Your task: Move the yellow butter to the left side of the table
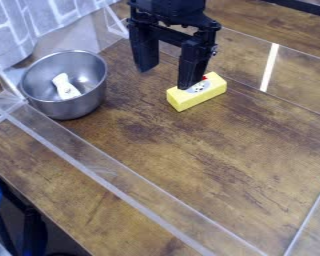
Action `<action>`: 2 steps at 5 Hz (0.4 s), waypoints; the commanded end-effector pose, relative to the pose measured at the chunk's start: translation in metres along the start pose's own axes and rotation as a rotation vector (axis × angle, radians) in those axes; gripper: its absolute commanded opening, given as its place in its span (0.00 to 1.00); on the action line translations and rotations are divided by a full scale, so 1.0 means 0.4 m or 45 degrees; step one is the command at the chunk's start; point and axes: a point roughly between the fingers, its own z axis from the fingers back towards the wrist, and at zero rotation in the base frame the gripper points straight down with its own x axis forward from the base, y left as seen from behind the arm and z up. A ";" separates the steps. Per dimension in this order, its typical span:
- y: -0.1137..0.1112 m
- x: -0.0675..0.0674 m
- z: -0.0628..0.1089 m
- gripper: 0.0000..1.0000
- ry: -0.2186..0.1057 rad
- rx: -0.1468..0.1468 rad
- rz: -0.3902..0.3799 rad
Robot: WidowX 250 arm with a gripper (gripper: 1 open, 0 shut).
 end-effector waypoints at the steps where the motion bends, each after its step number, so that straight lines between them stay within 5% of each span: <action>1: 0.002 0.035 -0.028 1.00 -0.012 0.003 -0.023; 2: 0.002 0.077 -0.063 1.00 -0.060 -0.010 -0.078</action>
